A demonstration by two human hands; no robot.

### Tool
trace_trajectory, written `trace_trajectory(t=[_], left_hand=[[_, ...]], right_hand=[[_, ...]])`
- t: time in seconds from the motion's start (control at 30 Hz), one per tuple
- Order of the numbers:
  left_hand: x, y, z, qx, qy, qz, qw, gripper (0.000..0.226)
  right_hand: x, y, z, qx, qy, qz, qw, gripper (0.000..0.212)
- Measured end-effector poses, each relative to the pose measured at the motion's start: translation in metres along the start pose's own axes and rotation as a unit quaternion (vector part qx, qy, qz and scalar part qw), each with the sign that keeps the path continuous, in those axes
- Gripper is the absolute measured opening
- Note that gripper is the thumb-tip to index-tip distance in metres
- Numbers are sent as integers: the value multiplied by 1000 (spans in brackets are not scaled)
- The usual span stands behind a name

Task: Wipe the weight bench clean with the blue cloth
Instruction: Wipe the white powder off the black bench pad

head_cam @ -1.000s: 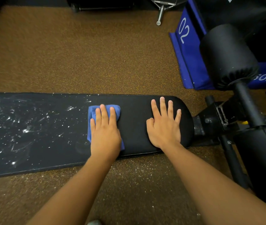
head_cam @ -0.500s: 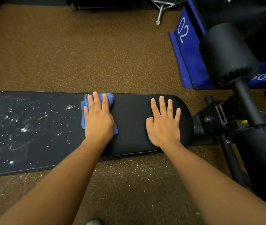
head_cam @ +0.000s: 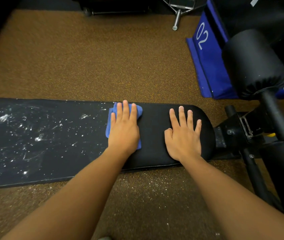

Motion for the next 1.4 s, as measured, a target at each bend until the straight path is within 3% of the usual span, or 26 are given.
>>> trace_trajectory(t=[0.17, 0.6, 0.73, 0.9, 1.4], left_hand=[[-5, -15, 0, -50, 23, 6, 998, 62], [-11, 3, 69, -10, 5, -3, 1000, 65], [-3, 7, 32, 2, -13, -1, 1000, 63], [-9, -47, -25, -82, -2, -58, 995, 64], [-13, -11, 60, -36, -14, 2, 999, 64]], right_hand=[[-1, 0, -1, -4, -4, -6, 1000, 63], [-1, -2, 1, 10, -1, 6, 1000, 63], [0, -2, 0, 8, -5, 6, 1000, 63], [0, 0, 0, 1, -8, 4, 1000, 63], [0, -2, 1, 7, -7, 6, 1000, 63]])
Point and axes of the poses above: each hand's wrist, its own z-axis away from the middle knuckle, its own x-axis out of the palm, y = z × x, the point moved 6 cm from there along -z, towards the middle knuckle, and after that the axes turned 15 degrees about y, right-handed, at the moved point
